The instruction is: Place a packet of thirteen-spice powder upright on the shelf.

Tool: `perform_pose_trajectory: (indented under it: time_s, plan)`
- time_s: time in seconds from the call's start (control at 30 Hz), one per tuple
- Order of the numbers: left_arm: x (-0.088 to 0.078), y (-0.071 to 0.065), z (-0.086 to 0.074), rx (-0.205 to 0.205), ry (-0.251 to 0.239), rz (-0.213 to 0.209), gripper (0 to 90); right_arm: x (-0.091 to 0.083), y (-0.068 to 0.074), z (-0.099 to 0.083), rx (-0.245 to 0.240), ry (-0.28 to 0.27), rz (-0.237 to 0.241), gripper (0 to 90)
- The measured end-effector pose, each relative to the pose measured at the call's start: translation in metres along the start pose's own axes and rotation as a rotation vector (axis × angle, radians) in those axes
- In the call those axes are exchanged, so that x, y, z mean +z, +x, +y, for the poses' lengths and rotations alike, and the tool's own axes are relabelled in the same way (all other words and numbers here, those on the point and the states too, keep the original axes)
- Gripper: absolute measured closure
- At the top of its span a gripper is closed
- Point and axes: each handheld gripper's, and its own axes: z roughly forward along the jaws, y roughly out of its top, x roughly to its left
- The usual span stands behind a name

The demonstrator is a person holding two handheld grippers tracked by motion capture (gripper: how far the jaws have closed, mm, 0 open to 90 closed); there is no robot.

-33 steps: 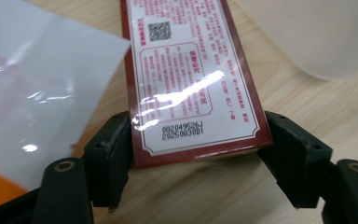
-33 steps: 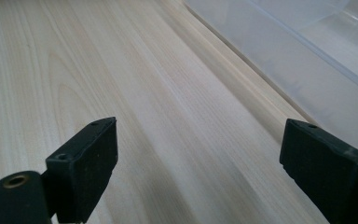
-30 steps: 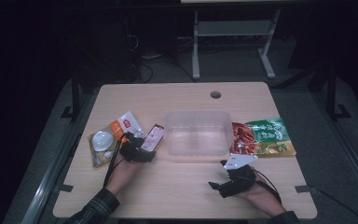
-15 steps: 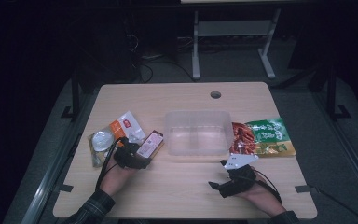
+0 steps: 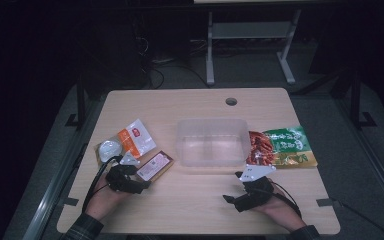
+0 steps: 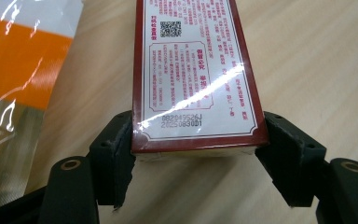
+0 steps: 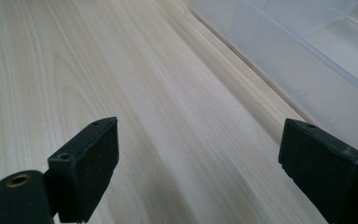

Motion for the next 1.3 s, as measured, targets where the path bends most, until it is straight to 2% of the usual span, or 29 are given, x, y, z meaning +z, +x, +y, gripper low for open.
perform_pose_trajectory:
  time_s: [0.2,0.3,0.43,0.53,0.67,0.83,1.1,1.3]
  plan:
    - [-0.009,-0.001,-0.007,0.089,-0.032,-0.057,31.8,0.000,0.001,0.000,-0.002,-0.004,0.007,12.0]
    - [-0.008,-0.003,-0.005,0.131,-0.032,-0.083,31.8,0.000,0.001,0.000,-0.004,-0.006,0.008,12.0]
    - [-0.007,-0.008,-0.004,0.152,-0.039,-0.128,31.9,0.000,0.001,0.001,-0.009,-0.007,0.009,12.1]
    - [-0.006,-0.012,-0.003,0.203,-0.040,-0.156,31.9,0.000,0.001,0.001,-0.008,-0.009,0.010,12.2]
    - [-0.003,-0.018,-0.001,0.241,-0.055,-0.206,32.0,0.000,0.001,0.001,-0.015,-0.006,0.019,12.5]
    - [0.000,-0.025,0.003,0.321,-0.053,-0.263,32.0,0.000,0.002,0.002,-0.030,0.015,0.038,13.2]
    - [0.008,-0.040,0.014,0.395,-0.058,-0.367,32.0,0.001,0.003,0.003,-0.042,0.035,0.074,14.2]
    - [0.014,-0.046,0.024,0.445,-0.068,-0.421,32.0,0.000,0.005,0.005,-0.054,0.051,0.114,19.1]
